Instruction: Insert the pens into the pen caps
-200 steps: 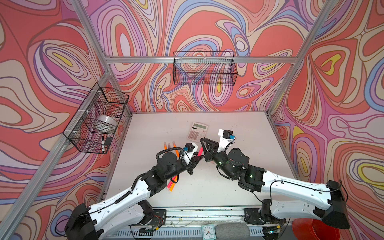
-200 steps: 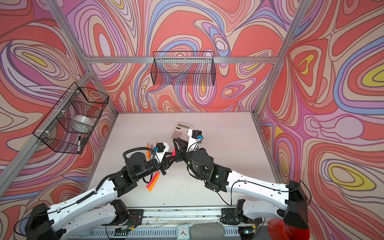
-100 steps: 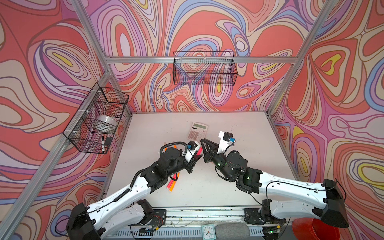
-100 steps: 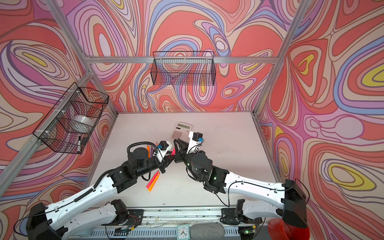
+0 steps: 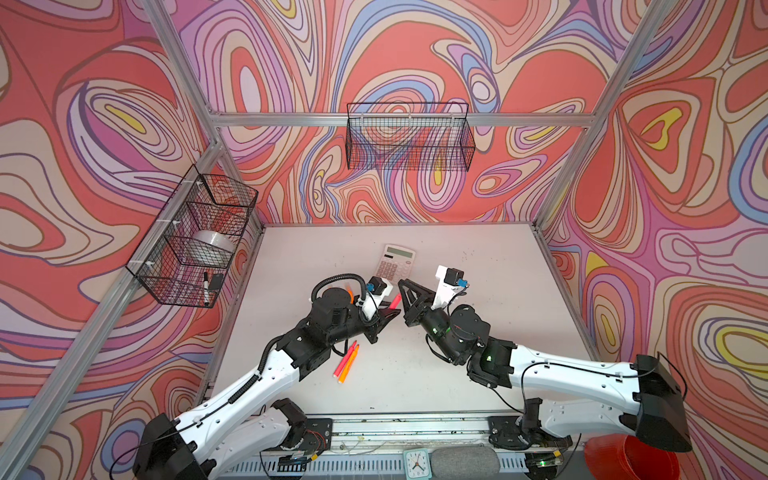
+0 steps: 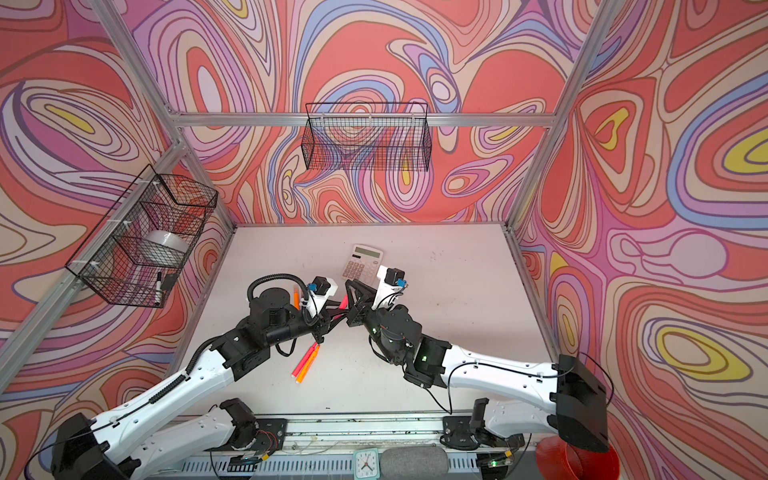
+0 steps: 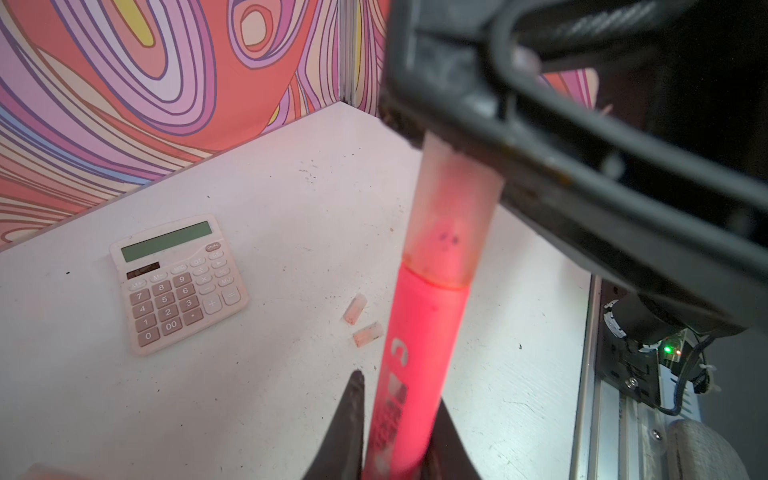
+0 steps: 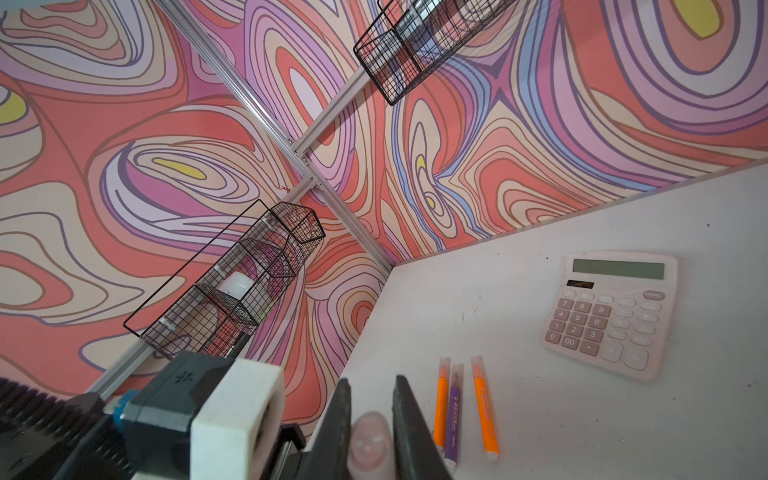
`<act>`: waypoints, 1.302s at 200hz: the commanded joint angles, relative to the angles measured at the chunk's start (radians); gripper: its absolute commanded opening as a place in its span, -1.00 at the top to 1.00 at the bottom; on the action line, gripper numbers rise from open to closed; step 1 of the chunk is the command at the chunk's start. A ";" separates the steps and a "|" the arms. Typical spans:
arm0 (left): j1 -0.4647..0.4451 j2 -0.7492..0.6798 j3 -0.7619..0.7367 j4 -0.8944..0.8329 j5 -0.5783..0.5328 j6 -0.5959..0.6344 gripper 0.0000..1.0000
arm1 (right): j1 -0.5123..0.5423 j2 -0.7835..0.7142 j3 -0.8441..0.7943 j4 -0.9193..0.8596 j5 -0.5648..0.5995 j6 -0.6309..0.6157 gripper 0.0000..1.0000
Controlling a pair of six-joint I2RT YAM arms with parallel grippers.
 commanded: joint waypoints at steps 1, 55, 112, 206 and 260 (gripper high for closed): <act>0.130 -0.033 0.173 0.679 -0.316 -0.255 1.00 | 0.135 0.071 -0.108 -0.346 -0.280 0.063 1.00; 0.224 -0.038 0.198 0.711 -0.248 -0.370 1.00 | 0.135 0.105 -0.103 -0.359 -0.259 0.055 1.00; 0.292 -0.051 0.220 0.727 -0.184 -0.432 1.00 | 0.135 0.110 -0.132 -0.253 -0.343 0.025 1.00; 0.295 -0.175 -0.014 0.645 -0.021 -0.311 1.00 | 0.134 0.025 0.037 -0.350 -0.224 -0.028 1.00; 0.295 -0.225 -0.250 0.653 -0.081 -0.368 1.00 | 0.131 0.073 0.218 -0.454 -0.120 -0.101 1.00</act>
